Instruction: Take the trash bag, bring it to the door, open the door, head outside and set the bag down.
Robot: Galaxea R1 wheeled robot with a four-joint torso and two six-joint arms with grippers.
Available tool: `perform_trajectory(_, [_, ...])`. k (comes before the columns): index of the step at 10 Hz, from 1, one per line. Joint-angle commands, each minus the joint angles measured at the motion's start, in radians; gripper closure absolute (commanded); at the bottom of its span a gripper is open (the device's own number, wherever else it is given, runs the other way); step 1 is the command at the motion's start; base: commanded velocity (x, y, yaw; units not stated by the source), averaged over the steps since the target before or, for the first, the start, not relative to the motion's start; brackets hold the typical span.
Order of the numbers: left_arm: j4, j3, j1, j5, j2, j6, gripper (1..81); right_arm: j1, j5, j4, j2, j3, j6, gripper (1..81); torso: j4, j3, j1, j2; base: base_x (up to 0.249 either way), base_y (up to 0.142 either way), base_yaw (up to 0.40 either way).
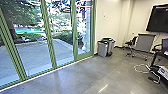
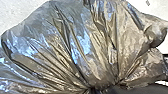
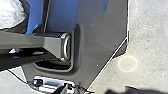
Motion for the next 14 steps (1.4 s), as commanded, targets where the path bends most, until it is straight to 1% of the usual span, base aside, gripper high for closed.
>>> perform_trajectory(1, [0.013,0.002,-0.039,0.05,0.006,0.006,81.1,0.048,-0.06,-0.008,0.0,0.0,-0.002,1.0,0.0,0.0,0.0,0.0,0.114,0.0,0.0])
perform_trajectory(6, [0.013,-0.001,-0.037,0.05,0.007,0.005,81.1,0.048,-0.06,-0.016,0.003,-0.002,-0.002,1.0,0.0,0.0,0.0,0.0,0.114,0.0,0.0])
perform_trajectory(14, [0.015,-0.001,-0.037,0.05,0.009,0.005,81.1,0.05,-0.06,-0.019,0.005,-0.003,-0.002,1.0,0.0,0.0,0.0,0.0,0.136,-0.069,0.0])
